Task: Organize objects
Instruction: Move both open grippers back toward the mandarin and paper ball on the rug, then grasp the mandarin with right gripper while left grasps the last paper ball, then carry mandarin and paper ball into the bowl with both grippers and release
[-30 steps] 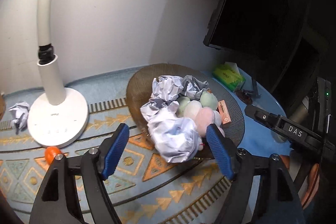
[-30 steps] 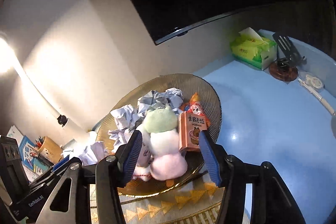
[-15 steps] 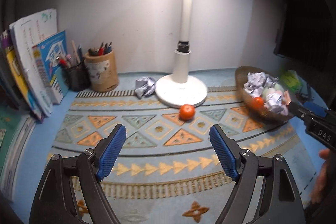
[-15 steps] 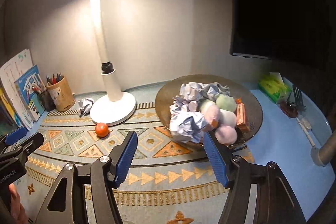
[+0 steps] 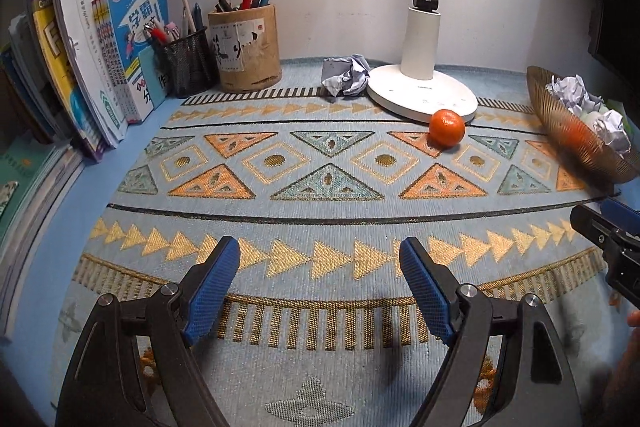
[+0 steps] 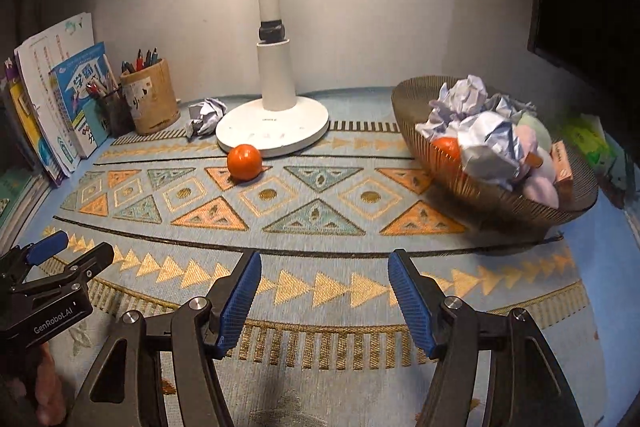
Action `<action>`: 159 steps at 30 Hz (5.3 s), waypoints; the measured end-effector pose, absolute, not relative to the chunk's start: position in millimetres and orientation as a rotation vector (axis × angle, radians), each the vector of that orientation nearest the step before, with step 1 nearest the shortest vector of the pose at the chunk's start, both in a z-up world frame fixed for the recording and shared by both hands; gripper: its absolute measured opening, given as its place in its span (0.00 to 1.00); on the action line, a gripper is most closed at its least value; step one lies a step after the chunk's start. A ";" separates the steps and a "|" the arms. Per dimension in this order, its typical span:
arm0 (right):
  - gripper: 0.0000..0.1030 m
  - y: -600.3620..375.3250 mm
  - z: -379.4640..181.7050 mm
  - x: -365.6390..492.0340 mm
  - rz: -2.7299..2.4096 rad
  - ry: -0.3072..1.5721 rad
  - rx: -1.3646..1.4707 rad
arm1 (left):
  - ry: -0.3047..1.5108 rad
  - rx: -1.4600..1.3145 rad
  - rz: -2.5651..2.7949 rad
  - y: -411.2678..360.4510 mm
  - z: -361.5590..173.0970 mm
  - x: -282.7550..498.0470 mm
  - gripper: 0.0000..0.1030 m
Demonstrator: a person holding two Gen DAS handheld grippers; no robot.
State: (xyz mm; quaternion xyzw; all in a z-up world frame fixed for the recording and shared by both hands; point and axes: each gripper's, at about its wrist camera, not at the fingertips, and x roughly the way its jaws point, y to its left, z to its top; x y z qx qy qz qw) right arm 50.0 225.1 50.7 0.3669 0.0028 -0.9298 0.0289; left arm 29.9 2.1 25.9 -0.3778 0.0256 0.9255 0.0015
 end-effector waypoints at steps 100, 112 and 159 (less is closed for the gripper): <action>0.54 256.0 20.8 64.7 -2.572 -0.095 1.273 | -0.042 -1.199 2.580 39.9 19.5 47.2 0.53; 0.57 238.4 17.4 63.6 -2.652 0.022 1.262 | 0.026 -1.219 2.677 43.6 17.0 46.6 0.55; 0.35 304.3 87.4 88.3 -2.664 -0.225 0.988 | 0.028 -1.097 2.552 109.2 87.4 -2.6 0.55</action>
